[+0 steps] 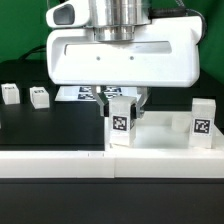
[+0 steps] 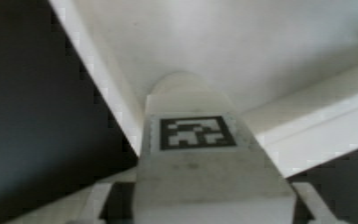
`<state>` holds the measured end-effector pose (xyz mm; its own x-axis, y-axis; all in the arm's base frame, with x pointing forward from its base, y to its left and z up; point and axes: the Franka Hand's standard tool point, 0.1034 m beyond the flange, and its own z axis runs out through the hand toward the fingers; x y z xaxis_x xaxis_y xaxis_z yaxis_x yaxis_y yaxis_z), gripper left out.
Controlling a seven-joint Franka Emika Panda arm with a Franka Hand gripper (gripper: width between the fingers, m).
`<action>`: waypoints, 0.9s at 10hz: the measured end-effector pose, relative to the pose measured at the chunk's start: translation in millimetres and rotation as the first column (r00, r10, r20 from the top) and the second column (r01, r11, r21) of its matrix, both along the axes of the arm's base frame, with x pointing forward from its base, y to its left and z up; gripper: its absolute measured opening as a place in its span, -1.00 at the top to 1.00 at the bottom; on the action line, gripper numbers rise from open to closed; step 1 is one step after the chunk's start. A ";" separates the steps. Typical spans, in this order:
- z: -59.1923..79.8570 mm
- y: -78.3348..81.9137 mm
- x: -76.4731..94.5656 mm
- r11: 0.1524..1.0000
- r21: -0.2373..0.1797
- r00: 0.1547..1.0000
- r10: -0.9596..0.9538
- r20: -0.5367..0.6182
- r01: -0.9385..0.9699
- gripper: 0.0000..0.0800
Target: Assemble square table
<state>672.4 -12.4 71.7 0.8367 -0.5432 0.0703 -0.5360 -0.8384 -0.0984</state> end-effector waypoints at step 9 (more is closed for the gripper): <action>-2.0 0.5 -3.7 0.300 0.093 0.312 -0.932 -0.185 0.950 0.28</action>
Offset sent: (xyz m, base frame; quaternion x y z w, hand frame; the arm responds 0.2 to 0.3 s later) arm 0.0002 0.0158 0.0007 -0.0129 -0.0533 0.4396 0.8965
